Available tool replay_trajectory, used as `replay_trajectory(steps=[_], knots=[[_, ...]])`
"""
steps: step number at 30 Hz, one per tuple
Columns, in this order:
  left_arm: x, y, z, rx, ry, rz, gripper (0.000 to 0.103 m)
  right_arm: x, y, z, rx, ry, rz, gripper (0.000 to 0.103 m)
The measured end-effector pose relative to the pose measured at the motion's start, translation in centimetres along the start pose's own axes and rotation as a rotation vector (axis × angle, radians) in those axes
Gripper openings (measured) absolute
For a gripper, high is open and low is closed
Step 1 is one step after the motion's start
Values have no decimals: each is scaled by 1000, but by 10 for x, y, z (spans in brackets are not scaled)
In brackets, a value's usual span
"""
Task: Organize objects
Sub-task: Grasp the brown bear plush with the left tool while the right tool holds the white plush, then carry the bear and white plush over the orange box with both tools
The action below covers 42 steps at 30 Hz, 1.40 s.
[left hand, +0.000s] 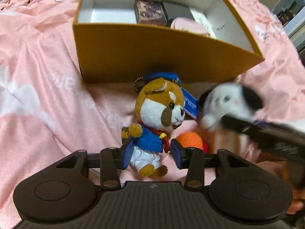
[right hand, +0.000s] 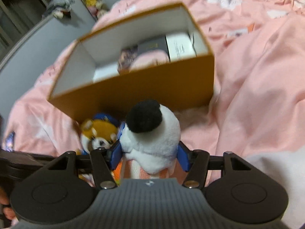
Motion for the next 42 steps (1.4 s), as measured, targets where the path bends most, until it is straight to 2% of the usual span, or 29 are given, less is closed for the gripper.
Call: replay_trajectory(steps=[2, 6, 10, 13, 17, 22, 29, 37, 42], knots=[[2, -3, 7, -19, 20, -29, 58, -4, 6, -3, 26, -4, -14, 61], [0, -7, 20, -40, 21, -213, 60, -8, 9, 0, 49, -7, -28, 64], [-4, -10, 12, -14, 40, -337, 62, -5, 9, 6, 60, 16, 6, 66], [-7, -10, 4, -28, 56, -345, 61, -3, 8, 13, 60, 42, 31, 66], [-8, -15, -5, -47, 90, -297, 58, -3, 2, 16, 61, 74, 37, 68], [-8, -15, -10, -53, 101, -253, 49, 2, 1, 14, 61, 117, 59, 68], [-7, -10, -14, -72, 92, -194, 46, -7, 6, 4, 71, 156, 78, 67], [-14, -1, -20, -96, 55, -217, 43, -16, 14, -4, 69, 125, 61, 62], [-12, 0, -6, -128, 68, -190, 39, -13, 11, 8, 42, 109, 49, 57]])
Point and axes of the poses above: each gripper's, at about its wrist camera, not at the fingertips, and z roughly against the way its jaws point, x to its left, y to its underside, the point moved 6 cm from there along -z, roughly the way its jaws point, and after that the axes turned 10 degrees about -x, right-handed, at the moved point
